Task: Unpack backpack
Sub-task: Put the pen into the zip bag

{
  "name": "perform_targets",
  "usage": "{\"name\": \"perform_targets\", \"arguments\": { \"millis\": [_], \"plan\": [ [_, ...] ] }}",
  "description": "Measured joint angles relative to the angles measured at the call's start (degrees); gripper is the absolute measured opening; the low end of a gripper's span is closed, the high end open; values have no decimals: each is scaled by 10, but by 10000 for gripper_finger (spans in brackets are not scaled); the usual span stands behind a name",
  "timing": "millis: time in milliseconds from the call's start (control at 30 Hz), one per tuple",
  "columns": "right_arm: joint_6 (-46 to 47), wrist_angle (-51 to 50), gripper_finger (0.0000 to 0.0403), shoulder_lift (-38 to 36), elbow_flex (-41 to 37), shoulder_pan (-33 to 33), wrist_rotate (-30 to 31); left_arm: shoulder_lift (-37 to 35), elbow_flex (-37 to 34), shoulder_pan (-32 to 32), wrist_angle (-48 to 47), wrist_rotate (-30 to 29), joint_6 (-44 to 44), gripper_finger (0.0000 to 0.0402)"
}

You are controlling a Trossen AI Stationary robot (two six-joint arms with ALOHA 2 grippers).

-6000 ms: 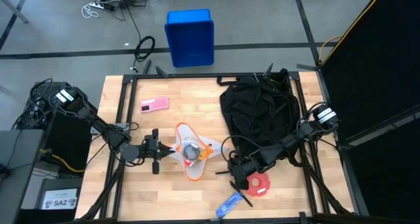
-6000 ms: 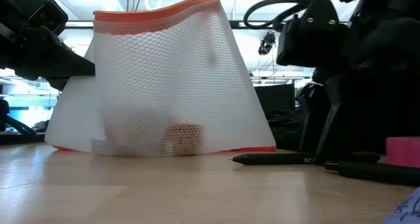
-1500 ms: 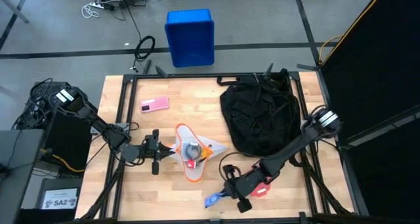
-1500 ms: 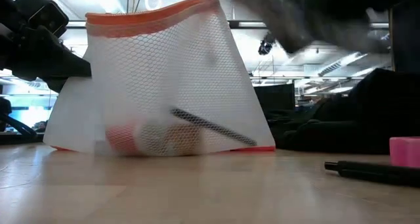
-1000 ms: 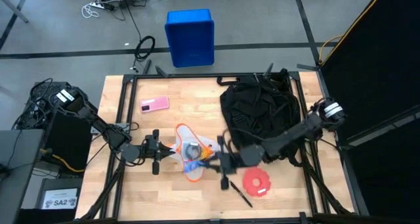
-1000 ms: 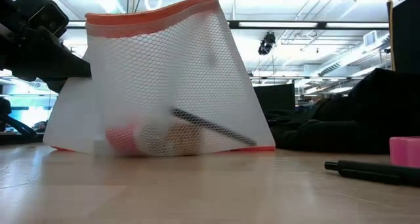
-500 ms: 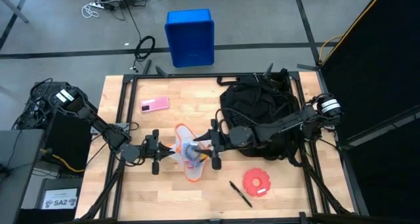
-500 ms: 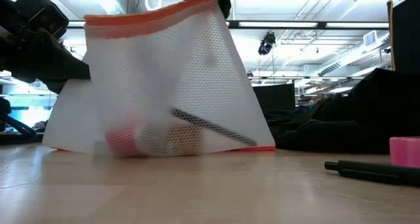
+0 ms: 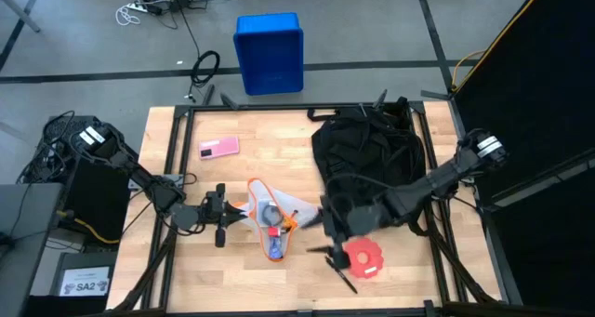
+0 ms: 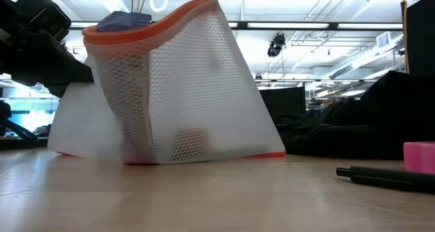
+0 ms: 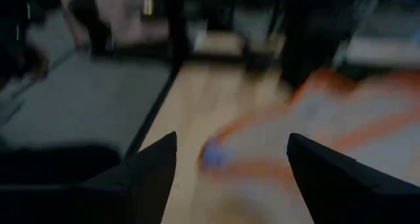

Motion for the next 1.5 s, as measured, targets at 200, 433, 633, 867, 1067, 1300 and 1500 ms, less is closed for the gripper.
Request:
{"name": "perform_targets", "arguments": {
  "millis": [200, 433, 633, 867, 1067, 1300, 1500],
  "plan": [
    [191, -121, 228, 77, 0, 67, 30, 0, 0, 0, 7, 0, -2, 0],
    [360, -196, 217, 165, 0, 78, 17, 0, 0, 0, 9, 0, -13, 0],
    [386, -208, 233, 223, 4, 65, -28, 0, 0, 0, 5, 0, -15, 0],
    [353, -235, 170, 229, 5, 53, -20, 0, 0, 0, 4, 0, -15, 0],
    [295, -247, 27, 229, 4, 36, -21, 0, 0, 0, 4, 0, -15, 0],
    [235, -241, 12, 213, 9, 24, -17, 0, 0, 0, 4, 0, -15, 0],
    [141, -233, 7, 172, 81, 20, 22, 0, 0, 0, 2, 0, -15, 0]
  ]
}}
